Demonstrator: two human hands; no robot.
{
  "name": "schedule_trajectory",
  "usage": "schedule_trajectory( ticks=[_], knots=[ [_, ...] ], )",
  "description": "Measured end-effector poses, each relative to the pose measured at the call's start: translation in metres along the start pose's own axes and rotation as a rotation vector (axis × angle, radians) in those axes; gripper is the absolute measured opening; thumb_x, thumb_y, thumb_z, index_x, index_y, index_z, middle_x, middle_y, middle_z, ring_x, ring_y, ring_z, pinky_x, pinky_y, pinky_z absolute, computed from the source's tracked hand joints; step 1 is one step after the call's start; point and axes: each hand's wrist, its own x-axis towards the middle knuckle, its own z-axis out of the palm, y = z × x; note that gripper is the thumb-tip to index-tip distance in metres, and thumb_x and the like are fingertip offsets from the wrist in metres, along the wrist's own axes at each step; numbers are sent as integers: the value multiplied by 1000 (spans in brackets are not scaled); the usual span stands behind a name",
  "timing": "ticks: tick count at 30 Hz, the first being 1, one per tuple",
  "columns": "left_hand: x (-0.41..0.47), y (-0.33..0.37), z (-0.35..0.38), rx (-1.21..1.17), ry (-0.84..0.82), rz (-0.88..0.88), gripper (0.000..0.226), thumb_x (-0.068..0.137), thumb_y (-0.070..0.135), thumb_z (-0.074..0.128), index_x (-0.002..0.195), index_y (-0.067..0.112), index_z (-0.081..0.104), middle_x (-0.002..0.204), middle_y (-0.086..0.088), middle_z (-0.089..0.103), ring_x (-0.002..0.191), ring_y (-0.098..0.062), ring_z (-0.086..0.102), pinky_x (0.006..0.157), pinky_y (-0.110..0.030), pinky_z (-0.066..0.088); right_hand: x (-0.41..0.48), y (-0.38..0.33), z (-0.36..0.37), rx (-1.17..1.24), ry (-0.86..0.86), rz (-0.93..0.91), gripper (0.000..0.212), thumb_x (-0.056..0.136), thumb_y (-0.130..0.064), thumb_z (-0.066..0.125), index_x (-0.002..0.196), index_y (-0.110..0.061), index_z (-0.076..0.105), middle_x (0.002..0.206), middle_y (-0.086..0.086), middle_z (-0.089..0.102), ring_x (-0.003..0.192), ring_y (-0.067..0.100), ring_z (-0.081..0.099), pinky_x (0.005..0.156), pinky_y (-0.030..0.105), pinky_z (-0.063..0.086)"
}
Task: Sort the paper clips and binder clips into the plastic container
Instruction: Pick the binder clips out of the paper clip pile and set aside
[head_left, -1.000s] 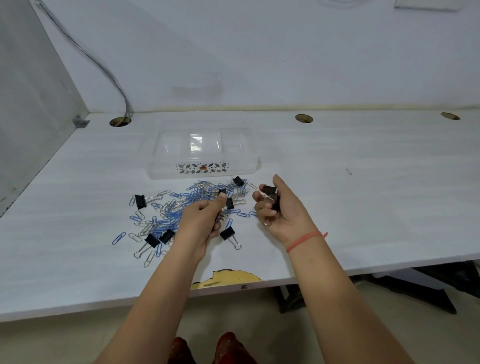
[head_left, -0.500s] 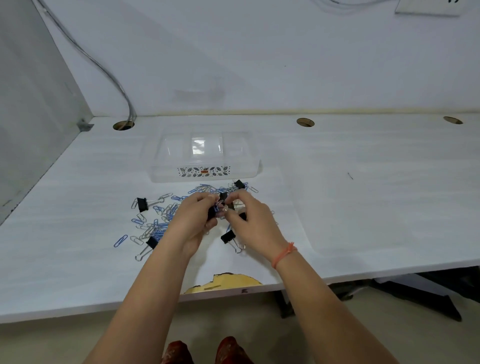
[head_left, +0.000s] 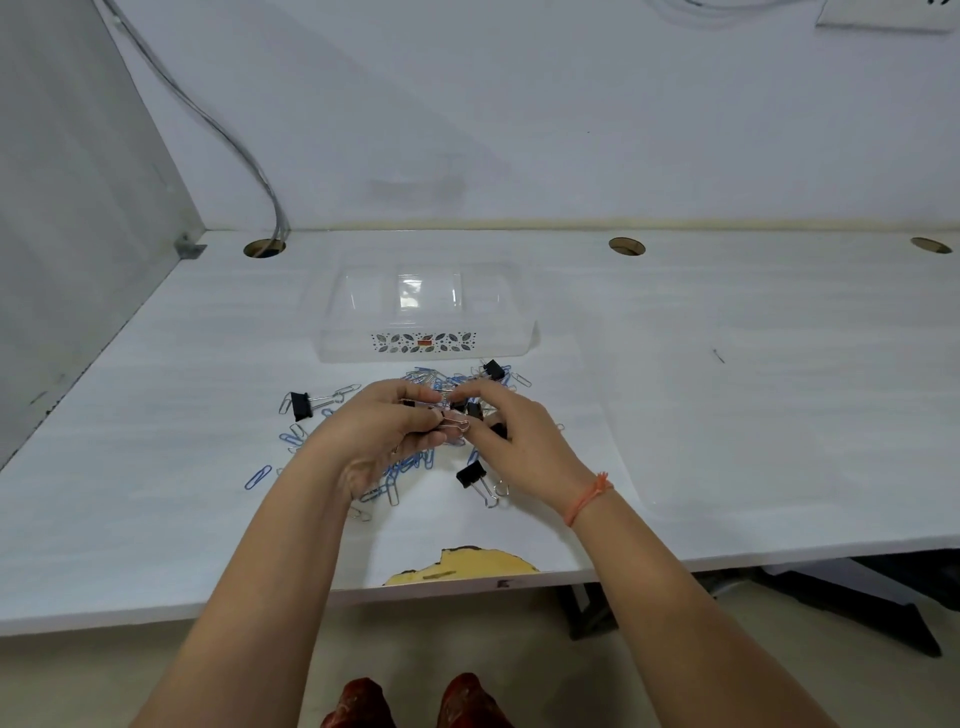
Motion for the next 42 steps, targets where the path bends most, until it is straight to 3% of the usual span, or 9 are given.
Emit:
schedule_trajectory(
  ticks=[4, 8, 11, 15, 21, 27, 32, 36, 42],
  knots=[
    [2, -4, -2, 72, 78, -34, 25, 92, -10, 40, 88, 2, 61, 77, -13, 63, 53, -14, 61, 45, -15, 52, -1, 6, -1, -17, 70, 75, 10, 92, -25, 55, 90, -20, 63, 59, -18, 52, 50, -2, 49, 52, 13, 31],
    [6, -16, -1, 173, 186, -53, 16, 87, 9, 56, 74, 7, 63, 62, -6, 50, 48, -14, 40, 41, -21, 30, -2, 15, -4, 74, 181, 205, 41, 87, -38, 62, 65, -3, 62, 48, -3, 49, 42, 3, 38, 49, 17, 33],
    [6, -27, 8, 467, 262, 129, 23, 79, 27, 71, 69, 8, 64, 52, -1, 45, 43, -14, 35, 47, -22, 26, -7, 17, -8, 143, 190, 277, 52, 84, -42, 65, 48, -10, 45, 52, 17, 41, 39, 11, 45, 49, 22, 37],
    [2, -35, 29, 1051, 328, 217, 33, 66, 49, 74, 76, 19, 64, 67, 8, 58, 64, -11, 54, 52, -24, 35, -11, 16, -9, 366, 303, 453, 51, 73, -56, 62, 51, -16, 41, 57, 14, 33, 49, 26, 35, 52, 35, 35],
    [5, -44, 49, 1417, 373, 212, 34, 71, 45, 66, 76, 15, 50, 69, 1, 48, 71, -21, 52, 51, -25, 32, -19, 18, -24, 737, 311, 706, 40, 89, -38, 61, 59, -14, 49, 51, 2, 37, 33, 9, 26, 34, 13, 19],
    [3, -32, 38, 1136, 350, 166, 18, 74, 27, 64, 79, 10, 61, 68, -1, 57, 64, -19, 51, 51, -23, 33, -22, 17, -30, 1124, 326, 865, 42, 89, -38, 60, 57, -16, 46, 40, -4, 35, 28, 6, 26, 30, 10, 19],
    [-10, -21, 56, -79, 176, -17, 23, 85, 12, 42, 70, 6, 57, 61, -5, 48, 39, -11, 33, 39, -17, 22, -26, 21, -40, 1587, 518, 866, 40, 94, -32, 54, 60, -13, 46, 45, -1, 43, 27, 8, 42, 28, 10, 30],
    [-3, -47, 96, -339, 159, -85, 24, 85, 8, 39, 66, 9, 54, 58, -3, 49, 37, -10, 37, 36, -18, 23, -35, 17, -46, 1384, 775, 763, 36, 96, -31, 50, 66, -13, 48, 60, 0, 43, 38, 9, 45, 35, 15, 35],
    [-5, -75, 138, -115, 157, 190, 20, 85, 2, 44, 86, 8, 62, 80, -6, 62, 71, -16, 54, 63, -25, 45, -52, 16, -23, 875, 919, 588, 30, 99, -20, 38, 79, -13, 60, 74, 3, 54, 69, 17, 53, 65, 27, 46]
  ],
)
